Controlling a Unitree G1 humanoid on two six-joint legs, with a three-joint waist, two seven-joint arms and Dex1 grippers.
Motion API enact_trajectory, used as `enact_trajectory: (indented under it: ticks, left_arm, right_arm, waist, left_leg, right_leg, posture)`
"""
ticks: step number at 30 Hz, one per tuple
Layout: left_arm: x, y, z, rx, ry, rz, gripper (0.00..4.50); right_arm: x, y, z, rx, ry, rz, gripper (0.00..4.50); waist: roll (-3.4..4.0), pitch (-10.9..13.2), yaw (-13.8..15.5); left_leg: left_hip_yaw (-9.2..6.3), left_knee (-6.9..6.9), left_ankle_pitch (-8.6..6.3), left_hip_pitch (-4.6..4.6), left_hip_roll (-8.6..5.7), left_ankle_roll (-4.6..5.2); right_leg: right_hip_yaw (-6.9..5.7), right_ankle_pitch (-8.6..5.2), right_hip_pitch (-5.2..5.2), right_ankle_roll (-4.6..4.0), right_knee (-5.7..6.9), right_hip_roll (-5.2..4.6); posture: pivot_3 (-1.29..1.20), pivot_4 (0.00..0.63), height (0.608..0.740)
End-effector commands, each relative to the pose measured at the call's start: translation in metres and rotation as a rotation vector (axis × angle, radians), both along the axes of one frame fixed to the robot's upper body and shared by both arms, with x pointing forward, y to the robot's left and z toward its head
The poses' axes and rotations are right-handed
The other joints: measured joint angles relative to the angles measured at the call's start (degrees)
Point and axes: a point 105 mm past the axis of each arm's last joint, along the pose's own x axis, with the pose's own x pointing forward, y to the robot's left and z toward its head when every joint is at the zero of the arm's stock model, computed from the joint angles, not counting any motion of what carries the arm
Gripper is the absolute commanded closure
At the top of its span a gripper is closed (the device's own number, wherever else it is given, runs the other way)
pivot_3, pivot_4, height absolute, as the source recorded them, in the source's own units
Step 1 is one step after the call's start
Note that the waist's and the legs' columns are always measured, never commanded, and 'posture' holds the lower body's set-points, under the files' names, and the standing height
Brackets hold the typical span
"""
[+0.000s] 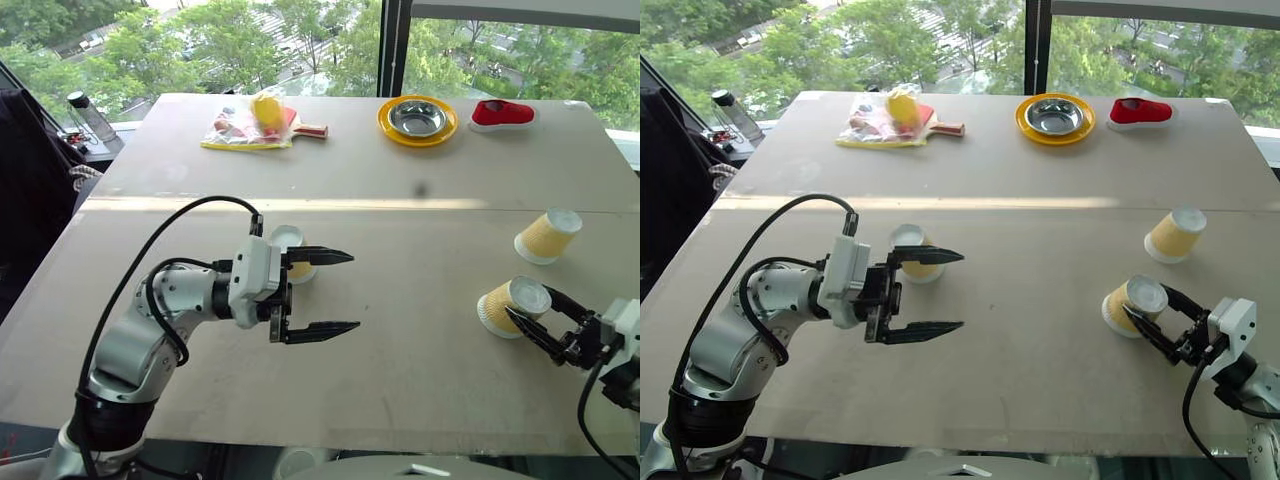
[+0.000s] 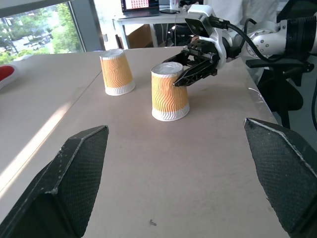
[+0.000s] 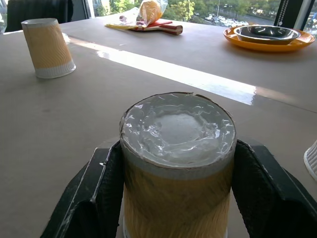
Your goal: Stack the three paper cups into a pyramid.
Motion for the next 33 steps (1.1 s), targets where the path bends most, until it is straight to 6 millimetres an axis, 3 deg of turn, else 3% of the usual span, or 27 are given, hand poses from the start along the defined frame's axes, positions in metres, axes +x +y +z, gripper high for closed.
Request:
enact_trajectory:
  ticks: [1,13,16,21,28,31,33]
  left_arm:
    - [0.004,0.005,0.008,-0.056,-0.016,0.102,0.0]
    - [0.018,0.012,-0.006,-0.145,0.04,0.586,0.0]
    - [0.019,0.012,-0.009,-0.15,0.04,0.686,0.0]
    - [0.017,0.012,-0.014,-0.128,0.055,0.777,0.0]
    - [0.025,0.008,-0.014,-0.129,0.051,0.834,0.0]
    - [0.028,0.002,-0.013,-0.138,0.056,0.815,0.0]
    - [0.029,0.0,-0.014,-0.137,0.059,0.803,0.0]
  right_arm:
    - [0.017,0.02,0.021,-0.004,-0.062,0.043,1.64]
    - [0.119,0.15,0.046,0.009,-0.038,0.229,1.64]
    - [0.14,0.172,0.049,0.001,-0.018,0.233,1.64]
    - [0.157,0.185,0.045,-0.075,-0.012,0.263,1.64]
    - [0.158,0.175,0.037,-0.076,0.003,0.257,1.64]
    - [0.153,0.17,0.043,-0.038,-0.02,0.251,0.84]
    - [0.148,0.166,0.049,-0.011,-0.037,0.25,0.04]
  waist:
    - [0.0,0.0,-0.08]
    - [-0.12,0.04,-0.95]
    - [-0.16,0.03,-1.11]
    - [-0.18,0.03,-1.2]
    - [-0.18,0.02,-1.29]
    - [-0.18,0.02,-1.15]
    - [-0.18,0.03,-1.22]
  left_leg:
    - [0.0,0.0,0.0,0.0,0.0,0.0]
    - [-0.03,0.12,0.03,-0.04,0.0,-0.05]
    - [-0.01,0.16,0.03,-0.08,-0.02,-0.05]
    - [-0.08,0.23,0.03,-0.21,-0.04,-0.06]
    - [0.0,0.29,0.02,-0.21,-0.04,-0.06]
    - [-0.01,0.31,0.02,-0.22,-0.04,-0.06]
    - [-0.01,0.35,0.02,-0.25,-0.04,-0.06]
  right_leg:
    - [0.0,0.0,0.0,0.0,0.01,0.0]
    - [-0.11,0.0,-0.08,0.0,0.07,0.03]
    - [-0.19,0.01,-0.13,0.0,0.05,0.0]
    - [-0.3,0.01,-0.32,0.0,0.14,-0.03]
    - [-0.29,0.01,-0.32,0.0,0.16,-0.02]
    - [-0.3,0.01,-0.31,0.0,0.17,-0.02]
    - [-0.3,0.01,-0.32,0.0,0.16,-0.03]
  posture:
    - [0.0,0.15,0.74]
    - [0.0,0.15,0.74]
    - [0.0,0.15,0.74]
    - [0.0,0.15,0.74]
    - [0.0,0.15,0.74]
    - [0.0,0.15,0.74]
    - [0.0,0.15,0.74]
